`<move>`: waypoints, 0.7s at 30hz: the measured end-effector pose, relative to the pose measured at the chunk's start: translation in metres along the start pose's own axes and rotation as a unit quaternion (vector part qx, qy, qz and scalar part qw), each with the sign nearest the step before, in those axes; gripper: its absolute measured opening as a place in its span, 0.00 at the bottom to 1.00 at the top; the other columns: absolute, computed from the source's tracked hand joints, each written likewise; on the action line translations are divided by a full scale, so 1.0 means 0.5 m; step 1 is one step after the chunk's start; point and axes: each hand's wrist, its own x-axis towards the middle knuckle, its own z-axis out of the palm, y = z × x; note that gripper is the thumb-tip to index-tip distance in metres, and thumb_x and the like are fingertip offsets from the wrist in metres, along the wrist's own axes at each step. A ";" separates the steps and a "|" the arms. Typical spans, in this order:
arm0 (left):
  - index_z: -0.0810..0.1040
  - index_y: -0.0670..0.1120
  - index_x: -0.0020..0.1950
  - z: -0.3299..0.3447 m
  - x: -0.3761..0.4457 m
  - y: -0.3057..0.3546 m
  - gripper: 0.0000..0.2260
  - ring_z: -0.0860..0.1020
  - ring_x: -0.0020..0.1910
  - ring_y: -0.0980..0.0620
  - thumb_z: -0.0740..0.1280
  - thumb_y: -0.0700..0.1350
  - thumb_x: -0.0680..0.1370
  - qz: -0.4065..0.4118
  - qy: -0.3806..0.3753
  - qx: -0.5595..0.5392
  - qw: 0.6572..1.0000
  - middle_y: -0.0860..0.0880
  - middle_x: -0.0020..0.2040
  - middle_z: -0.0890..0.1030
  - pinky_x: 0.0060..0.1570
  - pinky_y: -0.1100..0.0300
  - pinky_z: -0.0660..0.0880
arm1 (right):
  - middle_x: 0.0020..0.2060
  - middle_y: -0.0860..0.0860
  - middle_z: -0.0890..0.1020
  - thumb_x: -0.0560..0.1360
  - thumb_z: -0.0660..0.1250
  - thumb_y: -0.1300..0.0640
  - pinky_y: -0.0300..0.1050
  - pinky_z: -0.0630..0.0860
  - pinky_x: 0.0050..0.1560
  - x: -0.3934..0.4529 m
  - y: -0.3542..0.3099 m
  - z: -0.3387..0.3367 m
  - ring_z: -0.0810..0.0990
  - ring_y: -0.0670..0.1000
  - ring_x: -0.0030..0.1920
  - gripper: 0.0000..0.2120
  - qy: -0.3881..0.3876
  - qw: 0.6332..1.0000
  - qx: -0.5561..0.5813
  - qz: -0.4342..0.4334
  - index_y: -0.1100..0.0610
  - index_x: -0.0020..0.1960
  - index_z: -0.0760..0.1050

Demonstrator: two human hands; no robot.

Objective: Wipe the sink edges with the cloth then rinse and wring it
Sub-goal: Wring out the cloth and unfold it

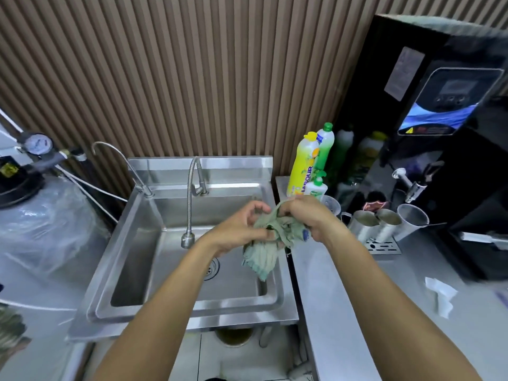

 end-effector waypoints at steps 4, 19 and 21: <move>0.77 0.44 0.62 0.018 0.019 -0.022 0.12 0.82 0.47 0.47 0.65 0.34 0.80 -0.054 0.018 -0.123 0.991 0.42 0.54 0.82 0.46 0.57 0.79 | 0.55 0.54 0.83 0.71 0.79 0.60 0.44 0.81 0.47 0.011 0.068 -0.054 0.84 0.47 0.47 0.24 -0.005 1.000 0.020 0.005 0.53 0.64 0.76; 0.81 0.56 0.55 0.087 0.057 -0.083 0.11 0.81 0.51 0.58 0.76 0.53 0.75 0.011 -0.270 0.304 0.914 0.55 0.54 0.83 0.52 0.60 0.75 | 0.36 0.56 0.84 0.76 0.73 0.64 0.50 0.75 0.43 -0.228 0.276 -0.060 0.79 0.52 0.36 0.01 0.214 0.976 0.043 0.018 0.60 0.46 0.83; 0.82 0.57 0.55 0.108 0.078 -0.091 0.07 0.77 0.65 0.52 0.73 0.54 0.78 0.067 -0.276 0.372 0.884 0.54 0.64 0.79 0.63 0.58 0.71 | 0.36 0.55 0.84 0.77 0.74 0.61 0.48 0.75 0.40 -0.257 0.284 -0.074 0.79 0.51 0.36 0.02 0.223 0.974 0.044 0.027 0.60 0.47 0.83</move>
